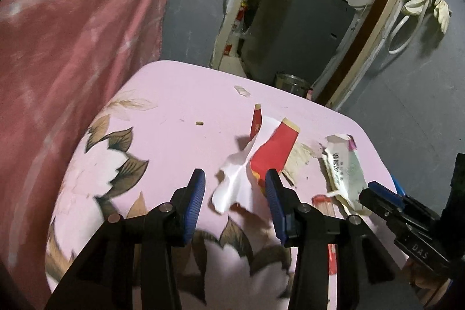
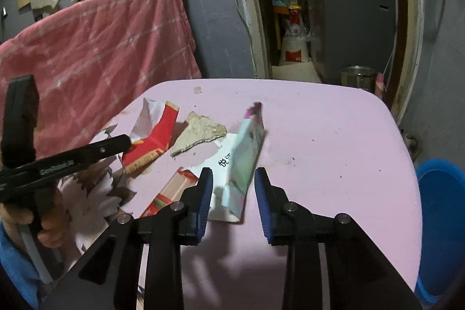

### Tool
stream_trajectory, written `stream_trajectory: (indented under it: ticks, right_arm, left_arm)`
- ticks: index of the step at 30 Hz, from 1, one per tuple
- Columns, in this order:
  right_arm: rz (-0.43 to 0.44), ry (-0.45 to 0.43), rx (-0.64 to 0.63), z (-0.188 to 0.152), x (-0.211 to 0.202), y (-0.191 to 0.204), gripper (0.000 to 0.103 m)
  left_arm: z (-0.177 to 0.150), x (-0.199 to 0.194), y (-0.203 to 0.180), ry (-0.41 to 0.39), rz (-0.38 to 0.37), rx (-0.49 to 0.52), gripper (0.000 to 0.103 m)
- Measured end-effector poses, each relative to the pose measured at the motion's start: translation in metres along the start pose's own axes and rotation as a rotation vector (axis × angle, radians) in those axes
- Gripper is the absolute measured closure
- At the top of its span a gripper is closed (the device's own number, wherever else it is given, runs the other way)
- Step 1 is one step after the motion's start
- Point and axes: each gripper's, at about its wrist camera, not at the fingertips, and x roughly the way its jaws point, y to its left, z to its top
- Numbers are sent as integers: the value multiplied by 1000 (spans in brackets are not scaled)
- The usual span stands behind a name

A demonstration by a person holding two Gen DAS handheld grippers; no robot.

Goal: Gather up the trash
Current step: 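Grasp the red-white wrapper with the left tool while the right tool grasps the white packet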

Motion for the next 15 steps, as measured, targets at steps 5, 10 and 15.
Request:
stream_trajectory:
  ticks: [5,10,15]
  right_arm:
    - [-21,30,13,4,12,-3,75]
    - [-14,47,28,5,16,-6,77]
    - [-2,57,43,3,18,-8,92]
  left_arm:
    - [5,13,-1,42,-8,27,66]
    - [4,17,-9,60,-9,68,85]
    - [1,19,-14,66,7,96,98]
